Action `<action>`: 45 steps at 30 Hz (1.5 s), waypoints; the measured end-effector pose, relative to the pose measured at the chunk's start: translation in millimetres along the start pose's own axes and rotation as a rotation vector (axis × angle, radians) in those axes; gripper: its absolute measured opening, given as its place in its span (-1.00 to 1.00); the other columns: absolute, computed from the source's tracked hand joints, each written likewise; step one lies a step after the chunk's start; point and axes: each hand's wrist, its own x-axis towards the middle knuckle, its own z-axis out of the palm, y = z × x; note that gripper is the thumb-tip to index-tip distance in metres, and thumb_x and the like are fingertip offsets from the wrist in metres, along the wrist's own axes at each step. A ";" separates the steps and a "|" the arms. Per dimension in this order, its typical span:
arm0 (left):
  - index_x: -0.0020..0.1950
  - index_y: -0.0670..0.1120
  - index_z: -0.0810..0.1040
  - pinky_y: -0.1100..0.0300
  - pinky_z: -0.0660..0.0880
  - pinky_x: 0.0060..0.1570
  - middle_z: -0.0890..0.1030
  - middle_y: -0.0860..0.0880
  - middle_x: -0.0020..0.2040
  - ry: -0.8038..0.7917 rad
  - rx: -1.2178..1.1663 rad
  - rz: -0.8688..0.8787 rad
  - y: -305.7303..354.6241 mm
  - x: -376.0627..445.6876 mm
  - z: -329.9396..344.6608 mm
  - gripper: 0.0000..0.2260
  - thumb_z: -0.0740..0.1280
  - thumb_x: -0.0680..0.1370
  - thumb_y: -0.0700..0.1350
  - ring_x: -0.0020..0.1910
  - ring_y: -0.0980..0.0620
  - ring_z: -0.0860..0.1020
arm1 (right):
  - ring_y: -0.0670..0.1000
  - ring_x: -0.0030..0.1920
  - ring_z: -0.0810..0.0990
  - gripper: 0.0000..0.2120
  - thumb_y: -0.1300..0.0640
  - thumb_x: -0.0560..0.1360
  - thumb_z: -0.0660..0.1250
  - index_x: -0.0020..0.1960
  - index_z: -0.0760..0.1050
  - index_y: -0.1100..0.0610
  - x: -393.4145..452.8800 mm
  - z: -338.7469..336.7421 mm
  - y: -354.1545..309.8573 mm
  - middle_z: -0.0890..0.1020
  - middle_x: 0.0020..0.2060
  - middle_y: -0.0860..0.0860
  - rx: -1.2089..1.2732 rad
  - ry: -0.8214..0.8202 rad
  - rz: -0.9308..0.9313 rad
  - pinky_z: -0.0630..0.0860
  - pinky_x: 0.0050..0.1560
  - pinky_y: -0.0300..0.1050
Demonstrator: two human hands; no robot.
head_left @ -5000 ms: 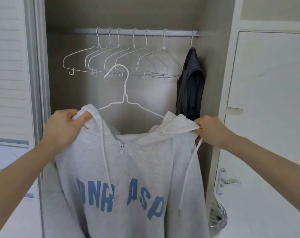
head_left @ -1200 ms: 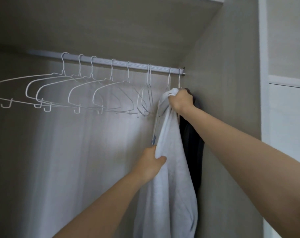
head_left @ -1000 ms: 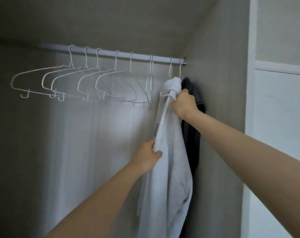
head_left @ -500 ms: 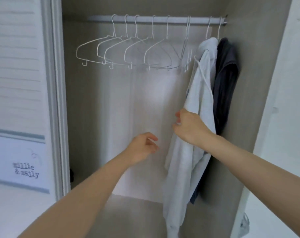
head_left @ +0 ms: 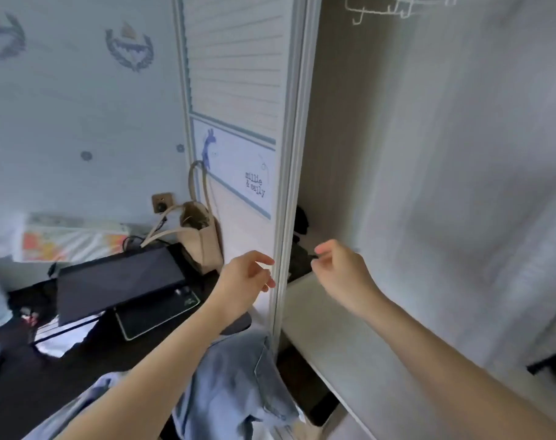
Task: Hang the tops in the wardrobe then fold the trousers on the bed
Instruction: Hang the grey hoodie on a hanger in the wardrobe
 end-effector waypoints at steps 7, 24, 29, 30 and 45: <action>-0.01 -0.03 0.58 0.02 0.60 -0.20 0.69 -0.03 -0.32 0.283 0.050 -0.351 -69.2 -143.8 -32.6 -0.77 0.22 0.53 -0.32 -0.28 0.04 0.63 | 0.05 0.02 0.58 -0.78 0.11 0.52 0.23 0.15 0.48 0.06 -66.8 95.5 -12.0 0.55 -0.15 -0.08 0.062 -0.343 -0.110 0.46 0.00 -0.12; -0.03 0.05 0.56 0.12 0.54 -0.24 0.68 0.01 -0.32 1.057 -0.055 -0.873 -155.0 -581.2 -112.8 -0.78 0.29 0.55 -0.28 -0.38 0.09 0.61 | 0.04 -0.02 0.58 -0.84 0.05 0.52 0.25 0.08 0.49 0.00 -355.7 301.3 -182.0 0.62 -0.06 -0.02 0.031 -1.079 -0.538 0.50 0.02 -0.13; -0.08 0.09 0.57 0.04 0.54 -0.12 0.65 -0.05 -0.24 1.160 -0.045 -1.078 -171.1 -698.4 -133.1 -0.79 0.37 0.49 -0.25 -0.24 -0.07 0.61 | 0.07 0.03 0.57 -0.82 0.07 0.50 0.22 0.07 0.51 0.05 -448.7 352.1 -222.0 0.63 -0.04 0.02 -0.038 -1.186 -0.537 0.49 0.04 -0.13; -0.08 0.09 0.57 0.03 0.55 -0.08 0.65 -0.03 -0.20 1.180 -0.051 -1.104 -175.2 -717.7 -141.6 -0.80 0.37 0.49 -0.23 -0.20 -0.06 0.62 | 0.07 0.02 0.56 -0.81 0.08 0.50 0.22 0.08 0.51 0.06 -466.0 363.9 -229.7 0.63 -0.04 0.03 -0.050 -1.202 -0.535 0.49 0.01 -0.13; 0.23 -0.01 0.47 0.16 0.48 -0.13 0.58 0.10 0.05 1.100 0.101 -1.125 -333.7 -668.4 -336.6 -0.77 0.29 0.57 -0.07 -0.10 0.12 0.55 | 0.15 0.10 0.52 -0.88 0.09 0.57 0.23 0.06 0.45 0.10 -436.7 567.0 -330.3 0.58 -0.02 0.07 -0.094 -1.122 -0.378 0.39 -0.05 -0.13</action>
